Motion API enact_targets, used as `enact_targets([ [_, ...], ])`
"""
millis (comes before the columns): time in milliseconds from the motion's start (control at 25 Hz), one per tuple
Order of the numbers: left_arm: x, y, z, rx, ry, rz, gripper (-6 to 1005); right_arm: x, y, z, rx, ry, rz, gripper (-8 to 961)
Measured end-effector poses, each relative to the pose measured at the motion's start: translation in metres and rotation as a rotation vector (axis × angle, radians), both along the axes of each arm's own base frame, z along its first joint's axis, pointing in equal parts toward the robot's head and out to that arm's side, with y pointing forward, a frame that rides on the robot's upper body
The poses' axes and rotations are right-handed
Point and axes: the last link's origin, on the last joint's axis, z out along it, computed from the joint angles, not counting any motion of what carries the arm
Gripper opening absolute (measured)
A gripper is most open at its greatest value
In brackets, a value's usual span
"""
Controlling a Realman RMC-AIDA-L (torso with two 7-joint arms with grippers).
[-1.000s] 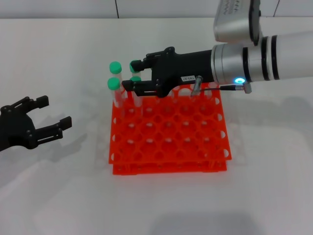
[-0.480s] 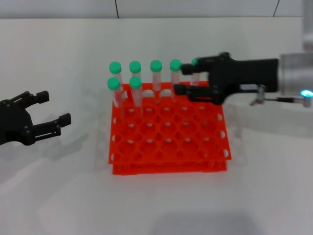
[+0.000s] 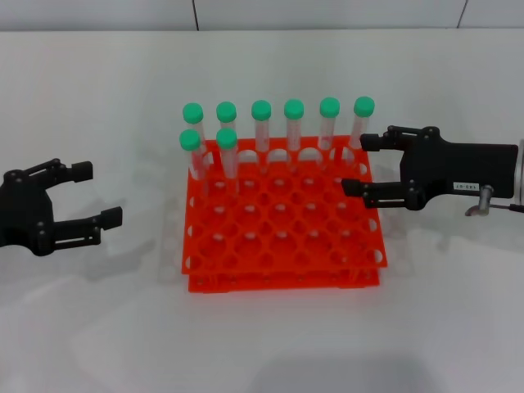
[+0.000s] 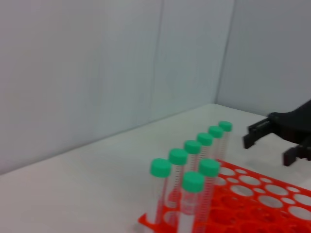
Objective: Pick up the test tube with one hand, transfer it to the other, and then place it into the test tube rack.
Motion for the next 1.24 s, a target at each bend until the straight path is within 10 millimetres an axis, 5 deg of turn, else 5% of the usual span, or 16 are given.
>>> enact_targets([
  [240,0.004,0.0,0.004,-0.039,0.001,-0.028,895,0.006,-0.002,-0.001,-0.015,-0.009,-0.011,794],
  [1240,0.014,0.008,0.0,-0.135,0.042,-0.064,894,0.012,-0.009,0.001,-0.057,-0.026,-0.012,794],
])
